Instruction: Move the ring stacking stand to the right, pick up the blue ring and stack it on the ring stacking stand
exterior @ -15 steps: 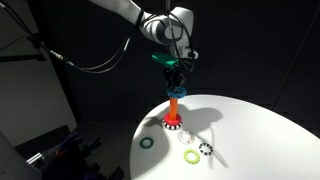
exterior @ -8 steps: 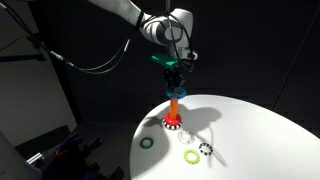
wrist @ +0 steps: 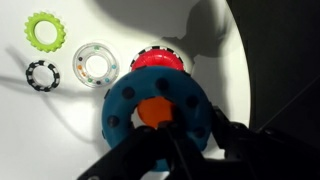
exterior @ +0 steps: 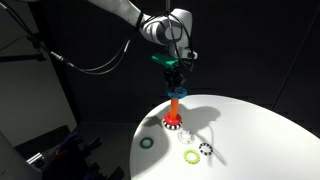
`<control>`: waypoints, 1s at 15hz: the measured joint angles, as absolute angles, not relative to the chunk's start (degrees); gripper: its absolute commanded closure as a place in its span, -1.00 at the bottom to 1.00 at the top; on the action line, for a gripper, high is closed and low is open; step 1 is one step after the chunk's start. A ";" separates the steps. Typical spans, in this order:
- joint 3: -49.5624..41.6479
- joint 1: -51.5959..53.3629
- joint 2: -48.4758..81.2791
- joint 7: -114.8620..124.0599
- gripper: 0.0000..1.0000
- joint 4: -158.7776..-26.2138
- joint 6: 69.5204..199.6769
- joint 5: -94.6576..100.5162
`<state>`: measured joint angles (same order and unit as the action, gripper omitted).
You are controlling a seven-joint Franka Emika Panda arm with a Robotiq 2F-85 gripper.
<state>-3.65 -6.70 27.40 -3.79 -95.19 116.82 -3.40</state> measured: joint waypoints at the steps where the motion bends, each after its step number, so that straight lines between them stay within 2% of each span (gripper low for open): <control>1: -3.65 -6.69 27.47 -3.71 -0.33 -95.09 116.82 -3.32; 5: -3.65 -6.69 27.98 -3.62 -0.97 -94.78 116.82 -3.00; 15: -3.65 -6.69 28.47 -3.62 -1.00 -94.63 116.83 -2.99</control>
